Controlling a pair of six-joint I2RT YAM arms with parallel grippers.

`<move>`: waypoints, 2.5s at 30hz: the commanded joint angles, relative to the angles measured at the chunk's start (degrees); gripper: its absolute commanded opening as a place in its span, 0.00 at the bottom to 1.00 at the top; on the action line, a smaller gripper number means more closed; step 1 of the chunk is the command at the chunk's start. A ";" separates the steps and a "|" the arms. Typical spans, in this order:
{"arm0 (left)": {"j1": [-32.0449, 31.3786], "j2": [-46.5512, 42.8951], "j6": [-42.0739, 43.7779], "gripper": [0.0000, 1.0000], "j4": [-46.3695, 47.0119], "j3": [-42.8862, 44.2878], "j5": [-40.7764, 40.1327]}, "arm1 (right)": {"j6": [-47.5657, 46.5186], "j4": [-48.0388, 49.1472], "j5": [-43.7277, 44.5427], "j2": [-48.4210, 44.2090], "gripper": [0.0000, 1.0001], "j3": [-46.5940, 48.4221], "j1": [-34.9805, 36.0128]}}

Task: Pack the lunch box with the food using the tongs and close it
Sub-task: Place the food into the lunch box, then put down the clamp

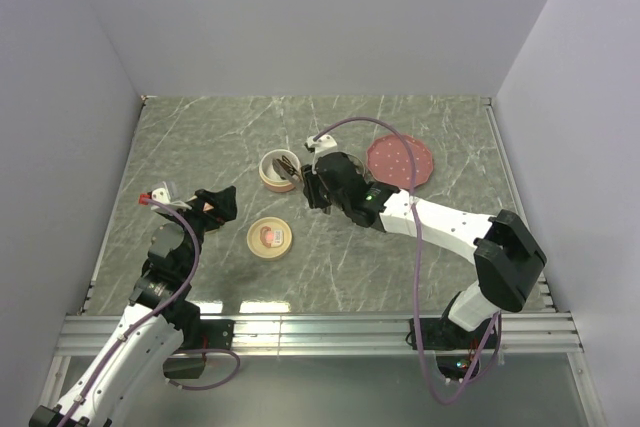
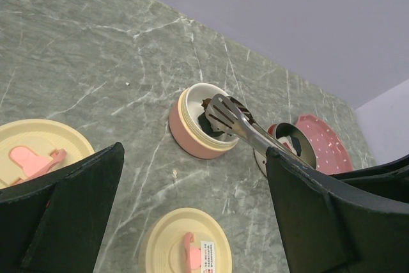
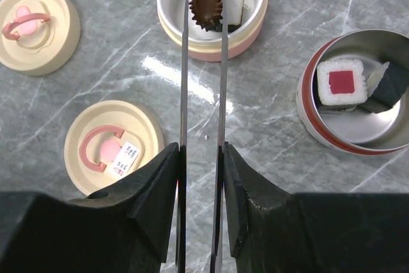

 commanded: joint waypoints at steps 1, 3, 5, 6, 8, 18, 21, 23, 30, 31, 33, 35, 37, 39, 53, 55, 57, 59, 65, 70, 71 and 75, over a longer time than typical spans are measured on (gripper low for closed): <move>-0.14 -0.20 0.02 1.00 1.80 0.22 -0.14 | -0.72 2.47 1.98 -0.09 0.40 3.25 0.50; -0.05 -0.11 -0.07 1.00 1.80 0.22 -0.14 | -0.90 2.47 2.24 -0.09 0.41 3.25 0.50; -0.14 -0.11 -0.07 1.00 1.80 0.22 -0.14 | -0.90 2.55 2.60 -0.18 0.41 3.33 0.50; -0.05 -0.02 -0.15 1.00 1.80 0.31 -0.14 | -0.90 2.64 2.77 -0.18 0.42 3.16 0.58; -0.14 -0.11 -0.07 0.99 1.71 0.31 -0.14 | -1.07 2.99 2.77 -0.18 0.42 3.07 0.59; -0.23 -0.20 -0.07 0.99 1.63 0.31 -0.23 | -1.25 3.96 4.44 -0.44 0.42 3.16 0.67; -0.14 -0.11 -0.07 0.99 1.71 0.31 -0.14 | -1.42 4.31 4.44 -0.96 0.43 3.07 0.76; -0.14 -0.11 -0.15 0.99 1.63 0.31 -0.14 | -1.43 4.66 4.44 -1.14 0.43 2.98 0.76; -0.05 -0.46 -0.15 0.99 1.63 0.22 -0.23 | -1.34 5.10 5.06 -2.46 0.43 2.02 1.02; -0.14 -0.46 -0.15 1.00 1.63 0.22 -0.14 | -1.34 6.49 4.71 -2.55 0.43 1.93 1.02; -0.14 -0.37 -0.15 0.99 1.71 0.22 -0.14 | -1.34 6.25 4.71 -2.55 0.43 2.01 1.20; -0.14 -0.37 -0.07 0.99 1.71 0.22 -0.14 | -1.25 5.81 5.84 -2.20 0.43 2.10 1.20; -0.05 -0.37 -0.07 1.00 1.71 0.31 -0.05 | -1.25 5.72 6.37 -2.20 0.43 2.10 1.29; -0.14 -0.46 -0.07 0.99 1.63 0.22 -0.05 | -0.90 5.98 7.87 -2.63 0.43 1.49 1.29; -0.05 -0.55 -0.24 0.99 1.71 0.14 -0.05 | -0.28 7.04 14.64 -10.36 0.42 -5.01 0.68; -0.14 -0.72 -0.15 0.99 1.71 0.05 -0.05 | 0.33 6.95 15.34 -11.68 0.42 -6.50 -0.29; -0.14 -0.72 -0.15 1.00 1.63 0.14 0.03 | 0.68 7.04 15.52 -12.91 0.42 -7.82 -1.08; -0.14 -0.81 -0.15 0.99 1.71 0.14 0.12 | 1.29 7.21 15.43 -15.11 0.42 -10.11 -2.84; -0.14 -0.81 -0.24 1.00 1.98 0.05 0.39 | 2.79 6.42 15.17 -20.91 0.42 -15.65 -9.86; -0.14 -1.07 -0.15 0.99 2.07 -0.04 0.91 | 3.49 4.32 16.47 -25.65 0.42 -18.72 -14.26; -0.05 -1.16 -0.24 1.00 1.98 -0.04 1.00 | 3.58 3.70 17.01 -26.53 0.42 -19.08 -14.96; -0.14 -1.95 -0.33 1.00 1.89 -0.13 1.26 | 4.55 0.89 18.59 -31.01 0.43 -21.10 -20.05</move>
